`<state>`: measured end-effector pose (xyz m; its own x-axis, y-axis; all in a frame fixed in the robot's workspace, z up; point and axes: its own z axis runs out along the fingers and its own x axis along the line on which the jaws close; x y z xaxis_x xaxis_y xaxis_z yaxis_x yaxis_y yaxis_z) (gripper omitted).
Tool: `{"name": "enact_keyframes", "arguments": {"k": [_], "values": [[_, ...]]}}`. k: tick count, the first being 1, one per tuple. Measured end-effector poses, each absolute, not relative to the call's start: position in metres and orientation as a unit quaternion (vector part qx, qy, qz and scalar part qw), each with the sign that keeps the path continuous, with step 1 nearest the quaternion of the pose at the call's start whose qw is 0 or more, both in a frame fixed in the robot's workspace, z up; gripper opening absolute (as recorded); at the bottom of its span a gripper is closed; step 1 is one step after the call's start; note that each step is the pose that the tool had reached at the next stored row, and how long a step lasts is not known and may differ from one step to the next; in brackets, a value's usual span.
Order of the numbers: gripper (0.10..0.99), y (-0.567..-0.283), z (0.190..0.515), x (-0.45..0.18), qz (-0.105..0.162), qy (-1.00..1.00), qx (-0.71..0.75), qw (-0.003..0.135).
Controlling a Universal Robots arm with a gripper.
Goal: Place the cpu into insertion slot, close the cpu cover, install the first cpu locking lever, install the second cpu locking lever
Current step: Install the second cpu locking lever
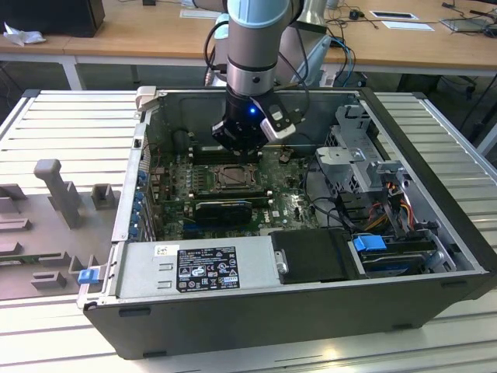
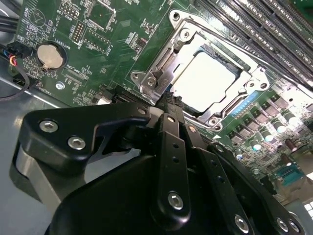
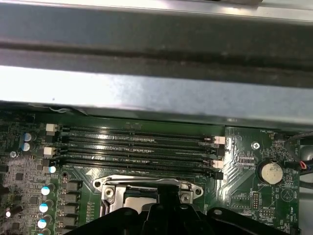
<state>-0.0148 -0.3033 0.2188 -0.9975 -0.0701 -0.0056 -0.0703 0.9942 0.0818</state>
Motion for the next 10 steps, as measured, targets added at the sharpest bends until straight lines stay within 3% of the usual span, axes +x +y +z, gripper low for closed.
{"name": "enact_keyframes", "arguments": {"k": [10], "values": [[0.106, -0.304, 0.245, -0.015, 0.041, 0.999, -0.035, 0.001]]}}
